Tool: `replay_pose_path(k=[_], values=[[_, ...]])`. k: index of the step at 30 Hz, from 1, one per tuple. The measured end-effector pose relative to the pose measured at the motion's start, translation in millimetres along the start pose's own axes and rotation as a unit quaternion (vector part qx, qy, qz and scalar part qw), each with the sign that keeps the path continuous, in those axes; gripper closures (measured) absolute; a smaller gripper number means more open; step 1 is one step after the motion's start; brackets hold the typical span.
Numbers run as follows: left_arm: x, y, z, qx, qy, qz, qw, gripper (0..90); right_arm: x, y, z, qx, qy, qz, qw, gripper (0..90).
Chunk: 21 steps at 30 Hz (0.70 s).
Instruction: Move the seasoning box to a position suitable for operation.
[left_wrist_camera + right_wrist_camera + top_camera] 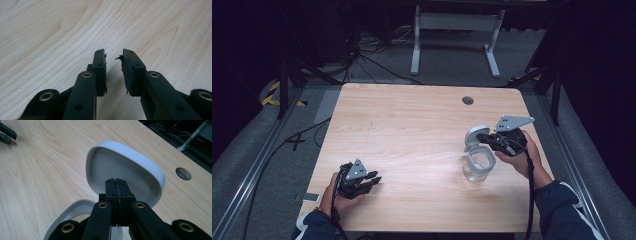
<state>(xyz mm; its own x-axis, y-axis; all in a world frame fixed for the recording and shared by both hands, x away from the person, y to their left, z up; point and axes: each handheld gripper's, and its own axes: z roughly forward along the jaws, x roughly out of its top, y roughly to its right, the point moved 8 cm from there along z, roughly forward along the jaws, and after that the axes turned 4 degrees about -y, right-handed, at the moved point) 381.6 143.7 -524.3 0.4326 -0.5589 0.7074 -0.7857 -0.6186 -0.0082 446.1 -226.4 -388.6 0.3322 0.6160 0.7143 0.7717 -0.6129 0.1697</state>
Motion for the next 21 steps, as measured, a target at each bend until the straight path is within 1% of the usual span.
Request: replay_pose_path(k=[2,3,4,6,7,9,10,11,12,13,14,15,17,21], values=[[-0.2,-0.6,0.5,0.003,0.0,0.003,1.0,71.0,-0.2,0.3,-0.2,-0.001,-0.001,0.001,1.0,89.7],[-0.8,0.2,1.4,0.003,-0.001,-0.003,1.0,71.0,-0.4,0.5,-0.5,0.001,0.0,0.002,1.0,89.7],[-3.5,-1.2,3.6,0.008,-0.01,0.002,0.9999,69.5,-1.7,0.3,-2.1,0.001,-0.001,0.002,1.0,89.7],[-4.7,-3.2,4.7,0.004,-0.007,-0.001,1.0,68.6,-2.1,0.9,-3.7,-0.001,0.001,-0.002,1.0,89.6],[-5.6,-4.1,4.9,0.0,-0.005,-0.011,0.9999,68.2,-2.4,1.1,-4.4,0.0,0.001,-0.002,1.0,89.6],[-5.6,-5.7,5.1,-0.001,0.0,-0.011,0.9999,68.1,-3.1,1.2,-5.6,0.0,-0.001,-0.002,1.0,89.6],[-5.8,-6.7,4.9,0.0,-0.002,-0.011,0.9999,67.3,-3.6,1.4,-6.2,-0.001,-0.001,-0.003,1.0,89.6],[-5.7,-6.4,5.2,-0.002,0.0,-0.014,0.9999,66.7,-4.2,1.8,-6.8,-0.002,-0.002,-0.004,1.0,89.6],[-5.7,-6.6,5.0,0.001,-0.001,-0.01,0.9999,66.5,-4.5,2.4,-7.3,-0.003,0.0,-0.007,1.0,89.6],[-5.7,-6.7,5.3,0.004,0.0,-0.014,0.9999,65.2,-4.9,3.2,-8.4,-0.004,0.0,-0.004,1.0,89.6],[-6.1,-7.2,4.9,0.006,-0.002,-0.013,0.9999,63.7,-5.2,3.8,-8.8,-0.004,0.0,-0.003,1.0,89.6],[-6.1,-8.6,4.4,0.01,-0.002,-0.005,0.9999,63.4,-5.4,3.9,-9.0,-0.005,0.0,-0.004,1.0,89.6],[-6.8,-6.7,4.2,0.009,-0.001,-0.015,0.9998,63.1,-6.3,3.3,-9.6,-0.005,-0.003,-0.006,1.0,89.5],[-6.8,-8.3,4.1,0.009,-0.002,-0.016,0.9998,62.0,-10.8,1.6,-14.7,-0.012,-0.013,-0.015,0.9997,89.4]])
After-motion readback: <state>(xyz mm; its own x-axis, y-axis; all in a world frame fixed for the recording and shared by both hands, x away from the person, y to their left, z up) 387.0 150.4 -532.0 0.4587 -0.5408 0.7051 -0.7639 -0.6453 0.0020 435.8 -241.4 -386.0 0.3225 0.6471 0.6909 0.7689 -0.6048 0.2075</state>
